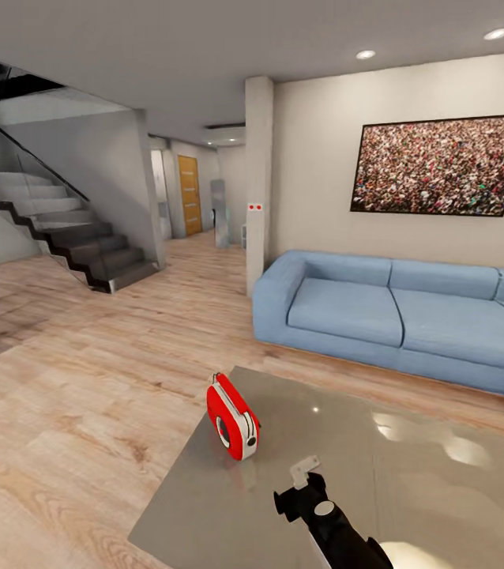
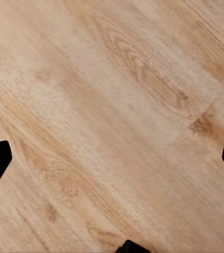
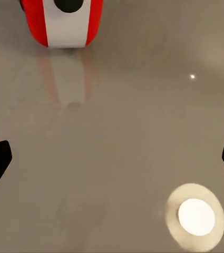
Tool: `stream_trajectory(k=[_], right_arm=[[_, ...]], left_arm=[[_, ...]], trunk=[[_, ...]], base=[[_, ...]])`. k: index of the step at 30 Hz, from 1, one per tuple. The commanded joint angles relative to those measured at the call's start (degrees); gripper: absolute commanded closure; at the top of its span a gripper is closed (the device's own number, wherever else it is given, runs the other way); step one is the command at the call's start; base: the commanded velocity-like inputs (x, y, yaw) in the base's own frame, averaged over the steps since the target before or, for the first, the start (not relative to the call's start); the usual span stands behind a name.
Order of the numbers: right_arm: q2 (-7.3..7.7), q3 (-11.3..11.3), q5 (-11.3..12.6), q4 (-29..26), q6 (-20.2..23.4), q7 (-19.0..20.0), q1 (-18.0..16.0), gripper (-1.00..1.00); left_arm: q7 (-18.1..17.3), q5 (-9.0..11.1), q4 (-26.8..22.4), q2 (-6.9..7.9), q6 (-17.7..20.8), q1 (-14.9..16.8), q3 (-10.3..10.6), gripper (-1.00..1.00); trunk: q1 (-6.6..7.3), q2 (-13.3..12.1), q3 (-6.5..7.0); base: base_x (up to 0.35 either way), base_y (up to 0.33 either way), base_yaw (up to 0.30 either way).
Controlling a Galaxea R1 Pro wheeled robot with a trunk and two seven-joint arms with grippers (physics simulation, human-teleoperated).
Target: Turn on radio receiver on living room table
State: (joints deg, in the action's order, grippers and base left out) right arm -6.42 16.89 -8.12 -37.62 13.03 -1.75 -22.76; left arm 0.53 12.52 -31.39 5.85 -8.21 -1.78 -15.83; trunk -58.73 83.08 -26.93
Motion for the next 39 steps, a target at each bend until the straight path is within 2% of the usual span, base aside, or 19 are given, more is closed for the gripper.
stream_trajectory(k=[1,6,9,12,15,18,20,22,24,25,33,35,39], right_arm=[[0.00,0.01,-0.03,0.00,-0.04,-0.04,0.00,-1.00],[-0.06,-0.01,-0.33,-2.39,0.25,-0.22,0.00,-1.00],[-0.10,0.07,-0.38,-10.49,1.91,-0.19,-0.29,-1.00],[-0.12,0.07,-0.25,-16.56,8.69,0.07,-2.03,-1.00],[-0.43,0.07,0.10,-18.81,14.21,0.28,-5.28,-1.00],[-1.91,0.07,-0.03,-19.39,17.03,0.22,-8.07,-1.00],[-2.86,0.07,-0.31,-19.49,20.52,0.14,-10.22,-1.00],[-3.39,0.07,-0.24,-19.47,25.26,0.18,-13.03,-1.00],[-3.58,-0.03,0.44,-19.07,33.79,0.35,-18.28,-1.00],[-3.58,-0.05,0.71,-18.80,35.48,0.35,-19.44,-1.00],[-3.58,-0.34,1.79,-14.07,38.35,0.40,-21.50,-1.00],[-3.58,-0.30,4.91,-13.27,38.42,0.39,-21.58,-1.00],[-3.58,-0.12,8.73,-13.00,38.29,0.33,-21.61,-1.00]], left_arm=[[0.00,-0.01,0.20,0.01,-0.32,0.00,0.00,-1.00],[0.00,-0.04,2.24,0.05,-3.99,0.00,0.01,-1.00],[-0.03,-0.01,2.52,0.03,-4.60,-0.01,0.01,-1.00],[-0.07,0.19,2.56,-0.25,-5.35,-0.01,0.01,-1.00],[-0.07,0.03,2.56,-0.61,-6.06,0.00,0.07,-1.00],[0.00,0.01,2.56,-0.48,-6.36,0.01,0.09,-1.00],[0.04,0.01,2.56,-0.37,-6.42,0.01,0.09,-1.00],[0.08,-0.02,2.56,-0.37,-6.44,-0.01,0.10,-1.00],[0.15,-0.05,2.56,-0.47,-6.46,0.01,0.10,-1.00],[0.16,-0.08,2.58,-0.52,-6.47,0.01,0.10,-1.00],[0.17,-0.16,2.65,-0.71,-6.54,0.01,0.24,-1.00],[0.18,-0.11,2.65,-0.46,-6.53,0.00,0.23,-1.00],[0.18,-0.01,2.59,-0.40,-6.51,0.01,0.21,-1.00]], trunk=[[0.00,0.00,0.00],[0.00,0.00,0.00],[0.00,0.00,0.00],[0.00,0.00,0.00],[0.00,0.00,0.00],[0.00,0.00,0.00],[0.00,0.00,0.00],[0.00,0.00,0.00],[0.00,0.00,0.00],[0.00,0.00,0.00],[0.00,0.00,0.00],[0.00,0.00,0.00],[0.00,0.00,0.00]], base=[[0.028,-0.013,0.012],[0.008,-0.004,0.004],[0.000,0.000,0.000],[0.000,0.000,0.000],[0.000,0.000,0.000],[0.000,0.000,0.000],[0.000,0.000,0.000],[0.000,0.000,0.000],[0.000,0.000,0.000],[0.000,0.000,0.000],[0.000,0.000,0.000],[0.000,0.000,0.000],[0.000,0.000,0.000]])
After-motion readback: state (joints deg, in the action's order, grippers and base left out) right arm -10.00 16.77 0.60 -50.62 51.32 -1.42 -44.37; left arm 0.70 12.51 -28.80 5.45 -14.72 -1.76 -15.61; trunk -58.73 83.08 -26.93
